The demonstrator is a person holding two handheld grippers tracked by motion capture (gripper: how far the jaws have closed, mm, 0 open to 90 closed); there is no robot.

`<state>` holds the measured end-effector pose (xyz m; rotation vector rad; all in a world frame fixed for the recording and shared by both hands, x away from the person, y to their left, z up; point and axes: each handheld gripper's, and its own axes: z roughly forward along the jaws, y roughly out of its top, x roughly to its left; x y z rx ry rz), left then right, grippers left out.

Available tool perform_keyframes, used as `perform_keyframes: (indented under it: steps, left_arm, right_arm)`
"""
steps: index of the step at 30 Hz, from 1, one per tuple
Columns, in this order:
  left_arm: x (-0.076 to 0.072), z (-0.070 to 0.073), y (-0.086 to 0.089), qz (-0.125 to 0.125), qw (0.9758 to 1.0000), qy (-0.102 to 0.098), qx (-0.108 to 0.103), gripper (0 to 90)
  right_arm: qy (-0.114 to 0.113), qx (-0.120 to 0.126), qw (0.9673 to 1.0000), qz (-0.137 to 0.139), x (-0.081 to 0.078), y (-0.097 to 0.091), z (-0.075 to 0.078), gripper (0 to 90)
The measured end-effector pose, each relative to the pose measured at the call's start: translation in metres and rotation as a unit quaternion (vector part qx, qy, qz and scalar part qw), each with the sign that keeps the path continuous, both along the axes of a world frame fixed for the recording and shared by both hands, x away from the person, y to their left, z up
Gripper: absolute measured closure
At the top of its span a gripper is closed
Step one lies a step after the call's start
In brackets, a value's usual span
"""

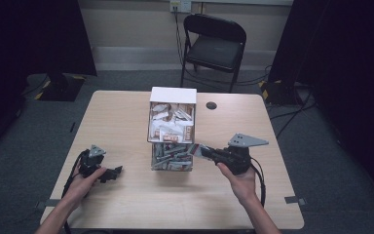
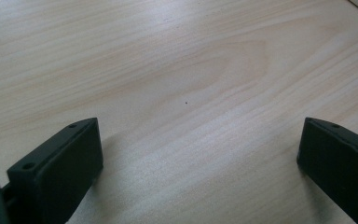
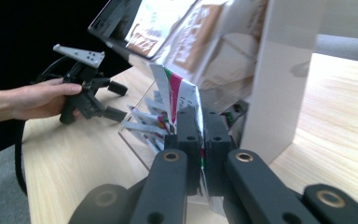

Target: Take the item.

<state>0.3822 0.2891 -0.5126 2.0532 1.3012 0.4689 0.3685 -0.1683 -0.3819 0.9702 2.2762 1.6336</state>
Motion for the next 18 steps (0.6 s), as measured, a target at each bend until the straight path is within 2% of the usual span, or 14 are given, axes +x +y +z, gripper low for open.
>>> perform_keyframes:
  steps: [7,18]
  left_arm:
    - [0.0,0.0,0.0,0.0,1.0,0.0,0.0,0.0]
    - [0.0,0.0,0.0,0.0,1.0,0.0,0.0,0.0]
  right_arm:
    - [0.003,0.002,0.9998,-0.021,0.009,-0.012,0.0,88.3]
    - [0.009,-0.003,0.9991,-0.041,0.023,-0.019,-0.004,88.2]
